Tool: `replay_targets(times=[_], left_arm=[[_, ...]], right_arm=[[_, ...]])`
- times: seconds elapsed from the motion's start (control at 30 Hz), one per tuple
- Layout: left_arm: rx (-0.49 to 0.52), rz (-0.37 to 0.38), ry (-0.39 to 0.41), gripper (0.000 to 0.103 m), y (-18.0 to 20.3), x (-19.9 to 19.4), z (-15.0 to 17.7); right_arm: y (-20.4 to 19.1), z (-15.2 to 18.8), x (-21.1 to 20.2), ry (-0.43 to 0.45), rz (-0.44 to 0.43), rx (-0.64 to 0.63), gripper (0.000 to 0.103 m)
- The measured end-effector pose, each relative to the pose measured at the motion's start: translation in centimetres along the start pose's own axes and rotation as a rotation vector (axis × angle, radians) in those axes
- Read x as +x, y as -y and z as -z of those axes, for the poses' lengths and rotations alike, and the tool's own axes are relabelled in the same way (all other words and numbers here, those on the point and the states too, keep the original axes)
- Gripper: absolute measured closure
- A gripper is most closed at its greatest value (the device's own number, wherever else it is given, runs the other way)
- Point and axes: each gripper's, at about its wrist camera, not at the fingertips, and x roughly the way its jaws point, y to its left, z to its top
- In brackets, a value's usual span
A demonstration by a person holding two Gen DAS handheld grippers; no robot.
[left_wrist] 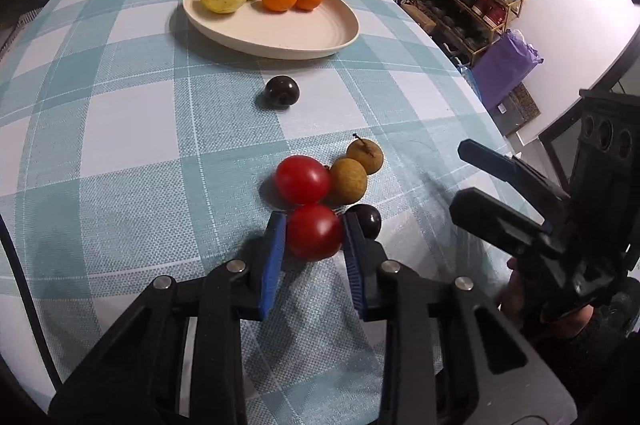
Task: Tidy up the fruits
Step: 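Close the left tool around a red tomato, then grasp a dark plum with the right tool while the left tool holds the tomato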
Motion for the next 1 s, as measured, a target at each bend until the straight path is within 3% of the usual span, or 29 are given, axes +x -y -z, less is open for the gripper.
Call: replay_targets(times=[0.3,0.43,1.0], left_arm=[[-0.043,-0.01,0.025,0.081,-1.4,-1.4,0.4],[-0.054,-0.011,0.037,0.082,-2.1,-2.1,0.5],[-0.081,0.061,0.018,0.082,-2.1,-1.3,0.9]], right_arm=[[-0.4,0.5,-0.2,-0.01,-0.008,0.007,0.0],[-0.8,0.7,0.0,-0.026,-0.066,0.01,0.0],[-2.2,1.3,1.5,-0.085,-0.068,-0.004,0.0]])
